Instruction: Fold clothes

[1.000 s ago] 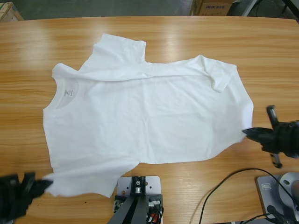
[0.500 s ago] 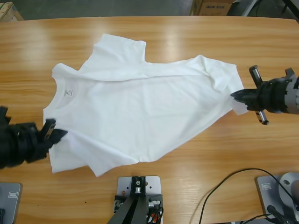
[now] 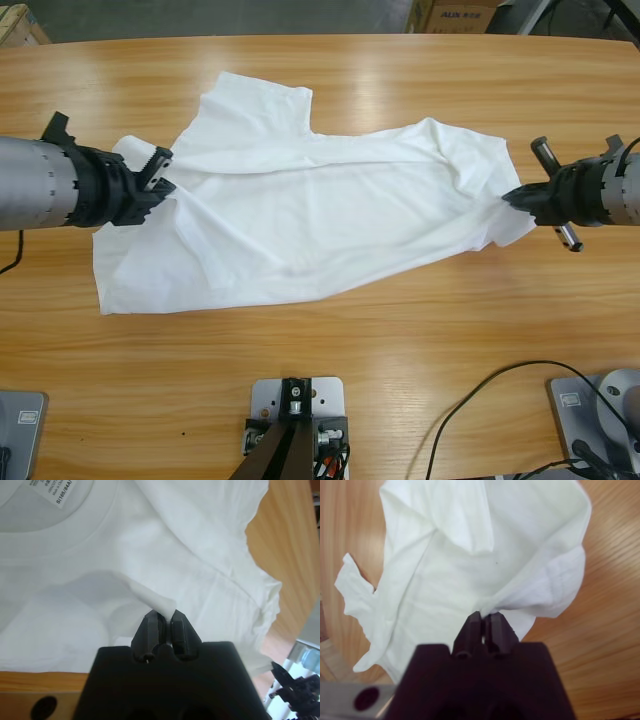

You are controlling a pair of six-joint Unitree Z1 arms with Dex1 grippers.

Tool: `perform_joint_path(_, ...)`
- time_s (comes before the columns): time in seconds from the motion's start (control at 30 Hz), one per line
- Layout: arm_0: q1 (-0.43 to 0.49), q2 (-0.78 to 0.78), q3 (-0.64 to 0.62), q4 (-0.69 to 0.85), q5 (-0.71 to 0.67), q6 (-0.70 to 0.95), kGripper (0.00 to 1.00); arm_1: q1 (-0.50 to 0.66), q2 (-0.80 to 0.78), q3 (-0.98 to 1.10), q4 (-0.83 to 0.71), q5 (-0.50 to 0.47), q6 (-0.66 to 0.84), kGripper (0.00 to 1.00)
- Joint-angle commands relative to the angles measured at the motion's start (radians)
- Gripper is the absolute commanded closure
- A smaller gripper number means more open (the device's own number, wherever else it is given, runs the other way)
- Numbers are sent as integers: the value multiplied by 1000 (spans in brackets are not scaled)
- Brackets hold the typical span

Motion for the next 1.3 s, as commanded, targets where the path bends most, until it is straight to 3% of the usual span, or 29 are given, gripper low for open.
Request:
perform_joint_path(0.03, 50, 69, -9, -14, -9, 55, 1000, -45, 2, 18, 3, 7, -64, 1000)
perform_joint_path(0.23, 122, 92, -57, -17, -10, 157, 1000, -48, 54, 20, -1, 89, -95, 1000)
perform_joint_path(0.87, 183, 186, -142, -15, -35, 213, 1000, -50, 38, 25, -26, 39, -177, 1000)
perform_joint_path(0.9, 194, 192, -142, -15, -35, 222, 1000, -50, 37, 22, -29, 43, -186, 932)
perform_joint_path(0.93, 202, 195, -142, -15, -35, 230, 1000, -51, 37, 20, -24, 50, -190, 495)
perform_joint_path(0.97, 206, 199, -143, -15, -35, 235, 1000, -51, 36, 11, 4, 49, -191, 146)
perform_joint_path(1.0, 208, 202, -144, -15, -36, 236, 1000, -51, 31, 6, 32, 42, -192, 23)
perform_joint_path(1.23, 211, 246, -145, -19, -38, 236, 1000, -50, -98, 6, 125, -24, -348, 0)
perform_joint_path(1.27, 215, 248, -145, -27, -38, 239, 920, -50, -134, 6, 138, -25, -373, 0)
perform_joint_path(1.3, 220, 250, -146, -41, -38, 249, 663, -50, -170, 5, 153, -26, -398, 0)
